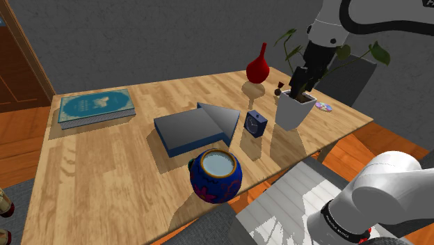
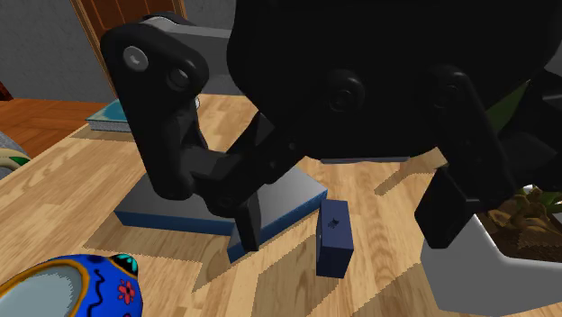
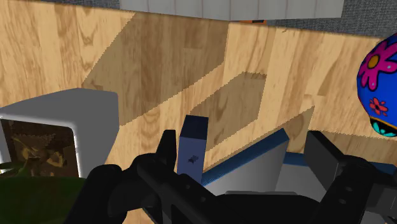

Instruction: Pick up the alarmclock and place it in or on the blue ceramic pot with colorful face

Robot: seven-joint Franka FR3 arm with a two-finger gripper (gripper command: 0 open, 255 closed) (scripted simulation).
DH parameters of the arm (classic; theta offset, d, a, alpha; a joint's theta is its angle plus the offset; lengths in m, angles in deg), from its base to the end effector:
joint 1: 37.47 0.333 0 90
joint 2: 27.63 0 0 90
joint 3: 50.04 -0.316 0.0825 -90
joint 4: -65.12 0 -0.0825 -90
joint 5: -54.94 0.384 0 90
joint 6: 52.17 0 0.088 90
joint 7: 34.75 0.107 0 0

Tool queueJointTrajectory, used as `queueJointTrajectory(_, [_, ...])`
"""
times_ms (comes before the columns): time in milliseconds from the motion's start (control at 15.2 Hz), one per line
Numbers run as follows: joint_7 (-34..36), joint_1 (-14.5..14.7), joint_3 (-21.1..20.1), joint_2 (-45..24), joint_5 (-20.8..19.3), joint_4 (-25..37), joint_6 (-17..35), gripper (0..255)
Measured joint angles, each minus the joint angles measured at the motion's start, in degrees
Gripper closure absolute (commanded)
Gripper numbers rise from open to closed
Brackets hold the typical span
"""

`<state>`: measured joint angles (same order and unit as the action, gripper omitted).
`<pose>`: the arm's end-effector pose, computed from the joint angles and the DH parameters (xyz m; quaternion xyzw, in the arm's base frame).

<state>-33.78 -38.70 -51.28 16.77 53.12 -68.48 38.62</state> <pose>0.3116 -0.0012 0.5999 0.9996 -0.0114 0.0139 0.0234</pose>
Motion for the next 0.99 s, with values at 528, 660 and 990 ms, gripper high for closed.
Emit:
queueJointTrajectory(528, [-2.72,-0.38,2.30,-8.84,-0.88,-2.43,10.67,0])
queueJointTrajectory(660, [-3.79,-0.56,3.17,-12.22,-1.15,-2.93,14.34,0])
queueJointTrajectory(990, [-5.91,-0.66,4.69,-20.91,-1.18,-3.07,22.75,0])
